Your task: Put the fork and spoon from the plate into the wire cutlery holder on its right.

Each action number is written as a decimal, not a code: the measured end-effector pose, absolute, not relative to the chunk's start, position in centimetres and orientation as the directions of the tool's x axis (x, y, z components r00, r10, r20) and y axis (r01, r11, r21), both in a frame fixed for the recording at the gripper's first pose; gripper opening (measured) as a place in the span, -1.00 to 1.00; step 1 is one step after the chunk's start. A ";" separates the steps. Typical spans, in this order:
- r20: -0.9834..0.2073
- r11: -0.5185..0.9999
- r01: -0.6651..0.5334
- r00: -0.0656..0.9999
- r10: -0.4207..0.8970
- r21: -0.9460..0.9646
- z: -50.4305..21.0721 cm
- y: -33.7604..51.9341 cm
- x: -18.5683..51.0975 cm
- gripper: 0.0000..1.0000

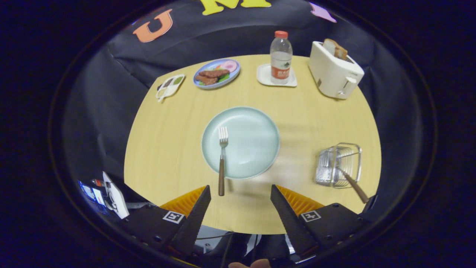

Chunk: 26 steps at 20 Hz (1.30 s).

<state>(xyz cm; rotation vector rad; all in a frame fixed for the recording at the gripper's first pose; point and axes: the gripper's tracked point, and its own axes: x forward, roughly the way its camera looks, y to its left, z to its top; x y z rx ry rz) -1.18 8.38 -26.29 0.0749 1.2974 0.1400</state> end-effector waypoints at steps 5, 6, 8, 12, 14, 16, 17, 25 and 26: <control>-0.973 0.994 -0.077 0.208 0.096 0.082 -30.7 11.8 -1.8 0.94; -0.976 0.994 -0.077 0.200 0.089 0.075 -31.5 12.3 -1.6 0.94; -0.981 0.996 -0.073 0.181 0.067 0.054 -33.1 12.8 -1.4 0.94; -0.994 0.999 -0.037 0.107 0.034 0.030 -36.4 13.2 -1.3 0.87; -0.996 0.999 -0.029 0.083 0.029 0.027 -37.5 13.5 -1.3 0.62; -0.997 0.999 -0.040 0.074 0.031 0.029 -37.9 13.8 -1.1 0.30; -0.997 0.998 -0.052 0.071 0.022 0.018 -38.2 13.7 -1.0 0.14; -0.999 0.998 -0.060 0.049 0.017 0.014 -38.4 13.6 -0.8 -0.82; -0.998 0.998 -0.058 0.042 0.037 0.034 -38.0 13.7 -0.7 -0.99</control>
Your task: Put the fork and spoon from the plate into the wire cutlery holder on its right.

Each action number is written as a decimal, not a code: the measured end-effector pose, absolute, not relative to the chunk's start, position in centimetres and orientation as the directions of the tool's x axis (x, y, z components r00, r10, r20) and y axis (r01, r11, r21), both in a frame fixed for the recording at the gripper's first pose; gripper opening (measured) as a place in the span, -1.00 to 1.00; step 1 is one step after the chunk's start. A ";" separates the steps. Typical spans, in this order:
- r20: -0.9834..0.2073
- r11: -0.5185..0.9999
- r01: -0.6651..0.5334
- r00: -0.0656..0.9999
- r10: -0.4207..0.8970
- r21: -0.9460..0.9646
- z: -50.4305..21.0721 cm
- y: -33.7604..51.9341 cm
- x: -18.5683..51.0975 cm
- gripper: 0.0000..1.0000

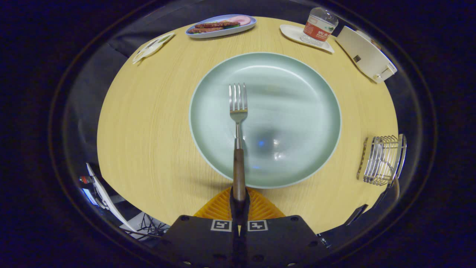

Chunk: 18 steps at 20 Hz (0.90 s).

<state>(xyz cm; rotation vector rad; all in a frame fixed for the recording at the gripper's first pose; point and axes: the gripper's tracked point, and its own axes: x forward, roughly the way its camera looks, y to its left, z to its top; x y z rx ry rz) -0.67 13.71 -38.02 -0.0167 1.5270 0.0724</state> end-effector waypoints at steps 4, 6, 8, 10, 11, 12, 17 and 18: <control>-0.997 0.995 -0.080 0.049 0.065 0.061 -36.4 13.2 -1.4 -0.99; -0.995 0.994 -0.071 0.058 0.081 0.077 -35.0 12.5 -1.6 -0.98; -0.993 0.994 -0.057 0.069 0.097 0.093 -32.9 11.5 -1.7 -0.98; -0.990 0.993 -0.051 0.082 0.112 0.108 -30.4 10.0 -2.0 -0.99; -0.989 0.992 -0.049 0.091 0.119 0.115 -29.0 9.0 -2.2 -0.99; -0.988 0.992 -0.044 0.101 0.120 0.117 -27.6 7.8 -2.3 -0.99; -0.988 0.997 0.004 0.138 0.074 0.076 -21.5 -1.5 -3.5 -0.99; -0.988 0.997 0.026 0.138 0.071 0.075 -20.7 -3.4 -3.7 -0.98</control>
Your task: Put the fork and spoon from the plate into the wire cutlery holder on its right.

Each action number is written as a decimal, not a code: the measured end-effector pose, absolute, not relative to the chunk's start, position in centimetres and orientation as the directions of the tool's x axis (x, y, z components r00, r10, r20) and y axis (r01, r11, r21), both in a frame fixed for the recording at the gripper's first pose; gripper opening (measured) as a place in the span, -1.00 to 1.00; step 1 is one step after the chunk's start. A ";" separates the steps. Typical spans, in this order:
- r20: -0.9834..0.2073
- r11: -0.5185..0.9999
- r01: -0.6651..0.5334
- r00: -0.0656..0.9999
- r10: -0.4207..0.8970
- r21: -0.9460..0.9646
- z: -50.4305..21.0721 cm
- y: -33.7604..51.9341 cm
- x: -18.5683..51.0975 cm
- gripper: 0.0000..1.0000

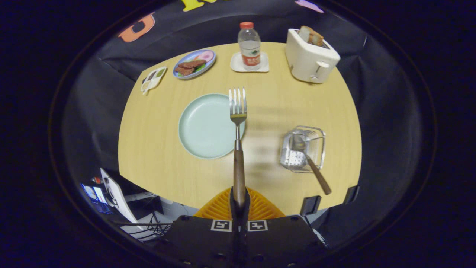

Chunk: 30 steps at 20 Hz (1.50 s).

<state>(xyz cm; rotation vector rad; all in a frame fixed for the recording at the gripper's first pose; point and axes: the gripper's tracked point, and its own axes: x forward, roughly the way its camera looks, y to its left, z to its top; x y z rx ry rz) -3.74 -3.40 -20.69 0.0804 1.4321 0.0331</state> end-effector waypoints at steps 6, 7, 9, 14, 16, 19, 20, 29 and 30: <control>-0.996 0.995 0.094 0.085 0.035 0.043 -19.3 -12.1 -6.1 -0.99; -0.997 0.994 0.102 0.070 0.042 0.049 -19.5 -12.8 -6.4 -0.99; -0.997 0.992 0.109 0.030 0.065 0.068 -19.7 -13.7 -7.1 -0.99; -0.992 0.987 0.128 -0.064 0.105 0.096 -21.2 -14.1 -7.5 -0.99; -0.986 0.984 0.137 -0.106 0.131 0.116 -21.6 -13.6 -7.6 -0.98; -0.981 0.982 0.147 -0.135 0.139 0.119 -22.1 -13.3 -7.0 -0.94; -0.979 0.980 0.163 -0.147 0.141 0.116 -22.2 -13.3 -6.8 -0.94; -0.975 0.968 0.224 -0.158 0.155 0.117 -22.7 -12.6 -5.3 -0.78; -0.975 0.966 0.228 -0.158 0.157 0.118 -22.7 -12.5 -5.1 -0.78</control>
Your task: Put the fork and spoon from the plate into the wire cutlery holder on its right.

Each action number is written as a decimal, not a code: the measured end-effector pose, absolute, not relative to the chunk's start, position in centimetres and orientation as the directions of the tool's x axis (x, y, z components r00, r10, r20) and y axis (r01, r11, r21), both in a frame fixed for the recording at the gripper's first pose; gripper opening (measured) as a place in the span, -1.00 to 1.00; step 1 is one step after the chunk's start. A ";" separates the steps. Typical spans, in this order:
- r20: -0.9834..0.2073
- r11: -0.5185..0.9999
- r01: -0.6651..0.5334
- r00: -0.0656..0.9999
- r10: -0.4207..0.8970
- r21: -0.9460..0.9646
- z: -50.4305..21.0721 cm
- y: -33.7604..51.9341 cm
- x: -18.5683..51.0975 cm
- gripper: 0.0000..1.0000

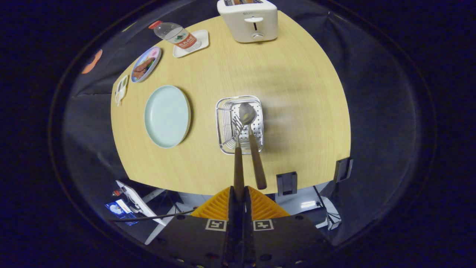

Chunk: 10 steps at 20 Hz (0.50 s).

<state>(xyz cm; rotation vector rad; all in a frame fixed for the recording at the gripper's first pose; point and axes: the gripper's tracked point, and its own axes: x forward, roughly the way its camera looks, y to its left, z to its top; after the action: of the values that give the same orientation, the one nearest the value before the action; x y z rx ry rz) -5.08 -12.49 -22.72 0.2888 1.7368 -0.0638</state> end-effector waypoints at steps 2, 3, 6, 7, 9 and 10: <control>-0.975 0.965 0.230 -0.148 0.165 0.128 -22.3 -12.2 -4.6 -0.78; -0.976 0.965 0.225 -0.135 0.170 0.137 -22.3 -11.9 -4.3 -0.78; -0.983 0.968 0.202 -0.080 0.166 0.147 -21.9 -11.7 -3.3 -0.42; -0.984 0.968 0.197 -0.057 0.170 0.156 -21.8 -11.4 -2.9 -0.41; -0.986 0.970 0.183 -0.018 0.163 0.157 -21.3 -11.3 -2.3 0.00; -0.987 0.971 0.177 0.006 0.162 0.160 -21.3 -11.2 -2.2 0.21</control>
<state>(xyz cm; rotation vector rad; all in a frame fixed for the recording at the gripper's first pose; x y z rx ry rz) -2.16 -11.16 -21.27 0.2678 1.5714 -0.0119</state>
